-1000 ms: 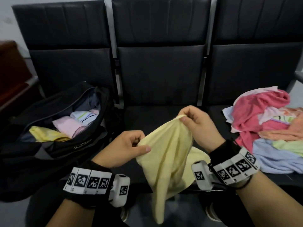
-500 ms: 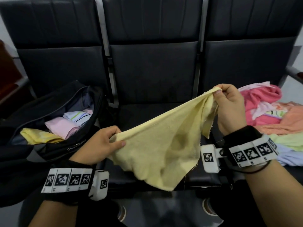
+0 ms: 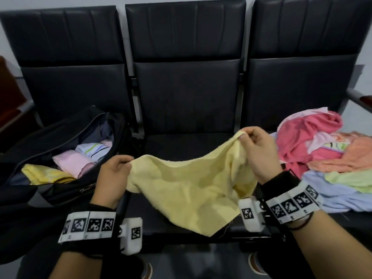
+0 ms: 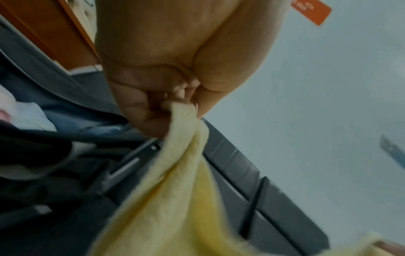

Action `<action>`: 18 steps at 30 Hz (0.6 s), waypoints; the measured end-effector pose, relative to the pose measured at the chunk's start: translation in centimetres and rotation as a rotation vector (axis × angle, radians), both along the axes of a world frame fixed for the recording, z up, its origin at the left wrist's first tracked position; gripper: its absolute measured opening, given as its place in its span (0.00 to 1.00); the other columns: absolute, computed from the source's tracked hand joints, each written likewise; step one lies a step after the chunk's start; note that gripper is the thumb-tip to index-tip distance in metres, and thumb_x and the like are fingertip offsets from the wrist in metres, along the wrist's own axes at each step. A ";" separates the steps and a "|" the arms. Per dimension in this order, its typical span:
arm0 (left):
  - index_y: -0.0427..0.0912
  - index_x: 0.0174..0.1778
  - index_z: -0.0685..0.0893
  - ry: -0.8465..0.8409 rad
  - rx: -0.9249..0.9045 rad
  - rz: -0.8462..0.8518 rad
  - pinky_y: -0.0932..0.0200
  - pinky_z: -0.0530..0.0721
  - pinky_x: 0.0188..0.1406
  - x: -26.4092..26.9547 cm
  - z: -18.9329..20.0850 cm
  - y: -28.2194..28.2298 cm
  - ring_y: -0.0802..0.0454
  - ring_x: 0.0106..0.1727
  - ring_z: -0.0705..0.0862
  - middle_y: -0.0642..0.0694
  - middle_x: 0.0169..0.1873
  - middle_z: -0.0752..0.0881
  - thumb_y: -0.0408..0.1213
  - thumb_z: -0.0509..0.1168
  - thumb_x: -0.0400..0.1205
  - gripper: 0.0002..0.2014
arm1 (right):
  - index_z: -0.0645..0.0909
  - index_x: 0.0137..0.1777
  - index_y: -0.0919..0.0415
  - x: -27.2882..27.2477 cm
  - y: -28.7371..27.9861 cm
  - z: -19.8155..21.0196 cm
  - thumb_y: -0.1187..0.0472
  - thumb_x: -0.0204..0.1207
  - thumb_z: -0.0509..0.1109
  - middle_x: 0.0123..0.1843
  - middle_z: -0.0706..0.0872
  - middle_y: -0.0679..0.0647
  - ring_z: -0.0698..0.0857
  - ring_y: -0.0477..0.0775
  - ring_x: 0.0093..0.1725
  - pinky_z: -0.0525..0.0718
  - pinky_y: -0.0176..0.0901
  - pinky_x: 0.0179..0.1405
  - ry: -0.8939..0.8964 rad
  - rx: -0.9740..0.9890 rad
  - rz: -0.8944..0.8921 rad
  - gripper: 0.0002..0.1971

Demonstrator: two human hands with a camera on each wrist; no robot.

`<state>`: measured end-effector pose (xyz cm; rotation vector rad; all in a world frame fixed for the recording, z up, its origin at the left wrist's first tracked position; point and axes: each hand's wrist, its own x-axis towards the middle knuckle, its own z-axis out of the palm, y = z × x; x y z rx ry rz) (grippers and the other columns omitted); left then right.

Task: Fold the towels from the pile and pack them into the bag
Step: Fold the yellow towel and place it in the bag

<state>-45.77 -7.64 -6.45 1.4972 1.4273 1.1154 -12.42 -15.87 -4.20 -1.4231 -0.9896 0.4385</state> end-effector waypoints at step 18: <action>0.46 0.41 0.90 0.144 0.186 -0.520 0.55 0.85 0.46 9.2 2.4 -4.4 0.58 0.43 0.87 0.54 0.39 0.89 0.37 0.74 0.80 0.02 | 0.86 0.46 0.47 -5.7 -0.5 0.9 0.60 0.78 0.71 0.38 0.86 0.43 0.86 0.48 0.41 0.81 0.34 0.39 -0.530 -0.078 0.537 0.05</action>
